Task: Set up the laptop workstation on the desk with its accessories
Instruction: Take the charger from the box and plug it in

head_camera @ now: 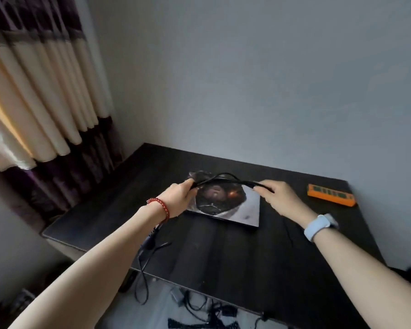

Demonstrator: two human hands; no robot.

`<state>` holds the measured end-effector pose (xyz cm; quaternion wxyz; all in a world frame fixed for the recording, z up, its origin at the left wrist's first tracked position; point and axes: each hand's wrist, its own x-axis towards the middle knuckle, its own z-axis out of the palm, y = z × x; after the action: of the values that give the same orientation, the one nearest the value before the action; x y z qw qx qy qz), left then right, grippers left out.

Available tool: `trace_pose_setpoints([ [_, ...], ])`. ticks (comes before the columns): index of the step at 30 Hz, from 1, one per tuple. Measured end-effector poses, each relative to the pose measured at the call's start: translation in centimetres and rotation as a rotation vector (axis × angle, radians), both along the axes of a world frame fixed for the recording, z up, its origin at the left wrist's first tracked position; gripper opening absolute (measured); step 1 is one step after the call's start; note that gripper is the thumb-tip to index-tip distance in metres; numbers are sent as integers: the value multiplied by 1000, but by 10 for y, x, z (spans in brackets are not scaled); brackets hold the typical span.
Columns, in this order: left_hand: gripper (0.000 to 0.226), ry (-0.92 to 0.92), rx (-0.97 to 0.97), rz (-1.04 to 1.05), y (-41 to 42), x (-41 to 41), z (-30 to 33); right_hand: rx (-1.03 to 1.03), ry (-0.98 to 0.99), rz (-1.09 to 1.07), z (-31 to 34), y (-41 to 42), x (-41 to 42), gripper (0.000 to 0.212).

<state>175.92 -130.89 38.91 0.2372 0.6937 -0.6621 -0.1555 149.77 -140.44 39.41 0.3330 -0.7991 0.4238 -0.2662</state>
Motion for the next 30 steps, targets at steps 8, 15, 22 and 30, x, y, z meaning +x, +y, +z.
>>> trace_pose_setpoints([
  [8, 16, -417, 128, -155, -30, -28, -83, -222, 560, -110, -69, -4, -44, 32],
  [15, 24, -560, 147, -227, -47, -18, -139, -456, 845, -42, -101, -2, -30, 30],
  [22, 30, -570, 150, -307, -74, -11, -174, -508, 1065, -26, -122, -20, -23, 85],
  [30, 25, -632, 127, -363, -91, -26, -197, -450, 1102, 4, -153, -32, -37, 89],
])
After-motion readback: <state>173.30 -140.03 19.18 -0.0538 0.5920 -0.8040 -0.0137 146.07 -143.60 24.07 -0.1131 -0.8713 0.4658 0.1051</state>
